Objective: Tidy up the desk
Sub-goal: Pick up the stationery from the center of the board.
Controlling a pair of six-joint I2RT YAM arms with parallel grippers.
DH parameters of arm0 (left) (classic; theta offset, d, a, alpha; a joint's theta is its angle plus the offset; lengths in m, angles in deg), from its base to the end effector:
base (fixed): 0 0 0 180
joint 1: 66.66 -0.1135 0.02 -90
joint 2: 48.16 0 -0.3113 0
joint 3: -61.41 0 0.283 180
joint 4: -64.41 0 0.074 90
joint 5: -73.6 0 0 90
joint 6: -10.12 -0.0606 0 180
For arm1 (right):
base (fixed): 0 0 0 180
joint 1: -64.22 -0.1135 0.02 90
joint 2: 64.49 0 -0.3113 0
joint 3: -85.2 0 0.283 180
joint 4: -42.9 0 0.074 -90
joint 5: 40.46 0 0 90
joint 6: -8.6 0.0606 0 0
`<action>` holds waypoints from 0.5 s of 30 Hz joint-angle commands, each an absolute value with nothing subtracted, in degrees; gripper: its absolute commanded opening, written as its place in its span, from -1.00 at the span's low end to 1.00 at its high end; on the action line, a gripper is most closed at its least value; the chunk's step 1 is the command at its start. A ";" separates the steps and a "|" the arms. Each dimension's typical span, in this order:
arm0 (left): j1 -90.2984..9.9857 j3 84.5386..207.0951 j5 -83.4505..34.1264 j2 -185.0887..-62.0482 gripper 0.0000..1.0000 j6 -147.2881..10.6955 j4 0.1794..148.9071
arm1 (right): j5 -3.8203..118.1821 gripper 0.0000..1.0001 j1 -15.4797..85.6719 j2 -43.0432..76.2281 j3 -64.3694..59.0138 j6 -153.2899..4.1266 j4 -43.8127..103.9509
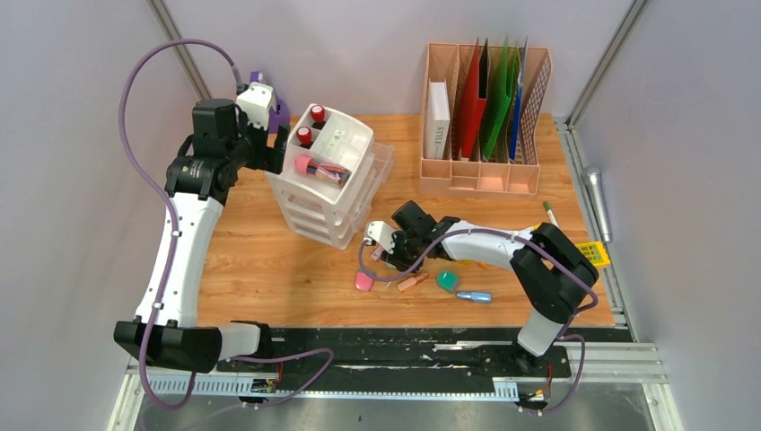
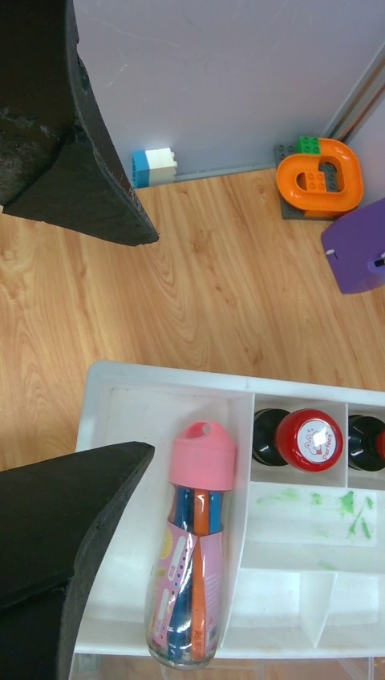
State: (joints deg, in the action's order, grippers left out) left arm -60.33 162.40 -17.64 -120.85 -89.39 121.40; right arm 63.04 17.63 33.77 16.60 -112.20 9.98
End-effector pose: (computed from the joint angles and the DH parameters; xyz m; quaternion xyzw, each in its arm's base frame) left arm 0.2927 -0.0338 0.4803 0.1240 0.8512 0.0048 0.5099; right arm 0.2453 0.2799 0.1635 -0.6249 0.7356 0.1454 0.2174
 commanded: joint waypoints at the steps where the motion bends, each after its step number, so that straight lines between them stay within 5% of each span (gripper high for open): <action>1: -60.58 162.03 -18.19 -119.45 1.00 -89.66 119.59 | 59.18 -0.83 18.21 29.01 14.33 -116.61 8.18; 15: -60.59 164.41 -17.25 -119.82 1.00 -90.48 119.96 | 60.77 -0.92 19.59 21.20 -7.60 -127.62 -1.28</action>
State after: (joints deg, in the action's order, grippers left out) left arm -60.33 162.40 -17.42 -120.85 -89.61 121.38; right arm 60.20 19.62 21.66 -1.37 -119.85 0.91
